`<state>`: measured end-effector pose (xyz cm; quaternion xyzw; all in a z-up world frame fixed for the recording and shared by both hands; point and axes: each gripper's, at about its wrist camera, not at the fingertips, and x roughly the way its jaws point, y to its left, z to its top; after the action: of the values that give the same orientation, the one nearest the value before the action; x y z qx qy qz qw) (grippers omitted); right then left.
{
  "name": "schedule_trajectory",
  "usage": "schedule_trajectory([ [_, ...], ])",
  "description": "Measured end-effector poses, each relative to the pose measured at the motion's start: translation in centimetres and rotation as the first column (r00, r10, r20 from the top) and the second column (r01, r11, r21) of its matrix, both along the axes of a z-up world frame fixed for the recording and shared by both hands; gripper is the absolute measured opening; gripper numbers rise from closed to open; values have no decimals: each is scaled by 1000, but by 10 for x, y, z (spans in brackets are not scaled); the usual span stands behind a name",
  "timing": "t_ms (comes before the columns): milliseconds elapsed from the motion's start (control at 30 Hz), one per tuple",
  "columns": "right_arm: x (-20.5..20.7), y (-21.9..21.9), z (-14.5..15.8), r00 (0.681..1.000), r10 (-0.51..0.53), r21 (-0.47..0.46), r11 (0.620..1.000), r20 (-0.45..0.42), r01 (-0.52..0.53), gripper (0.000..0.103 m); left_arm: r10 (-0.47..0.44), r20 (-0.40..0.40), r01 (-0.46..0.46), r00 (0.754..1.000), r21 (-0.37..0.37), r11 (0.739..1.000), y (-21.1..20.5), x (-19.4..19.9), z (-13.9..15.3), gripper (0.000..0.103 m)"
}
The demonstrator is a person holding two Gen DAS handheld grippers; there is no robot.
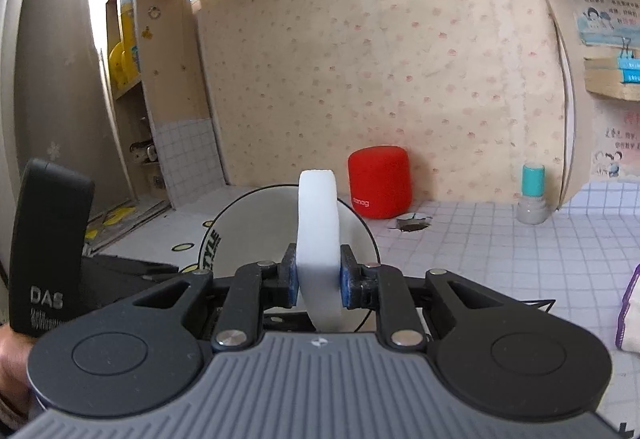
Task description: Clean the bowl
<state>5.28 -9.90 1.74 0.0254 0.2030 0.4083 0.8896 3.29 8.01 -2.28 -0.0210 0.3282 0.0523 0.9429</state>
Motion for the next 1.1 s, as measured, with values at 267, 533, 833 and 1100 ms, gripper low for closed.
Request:
schedule_trajectory([
  [267, 1, 4, 0, 999, 27, 4, 1000, -23, -27, 21, -2, 3, 2, 1000, 33, 999, -4, 0, 0, 70],
  [533, 3, 7, -1, 997, 54, 9, 999, -47, -53, 21, -5, 8, 4, 1000, 72, 997, -9, -2, 1, 70],
  [833, 5, 11, -1, 994, 84, 15, 996, -73, -83, 22, -9, 8, 9, 1000, 64, 998, -8, -2, 2, 70],
  [1100, 6, 15, -1, 989, 111, 21, 994, -95, -110, 22, -9, 8, 8, 1000, 61, 998, -9, -3, 1, 70],
])
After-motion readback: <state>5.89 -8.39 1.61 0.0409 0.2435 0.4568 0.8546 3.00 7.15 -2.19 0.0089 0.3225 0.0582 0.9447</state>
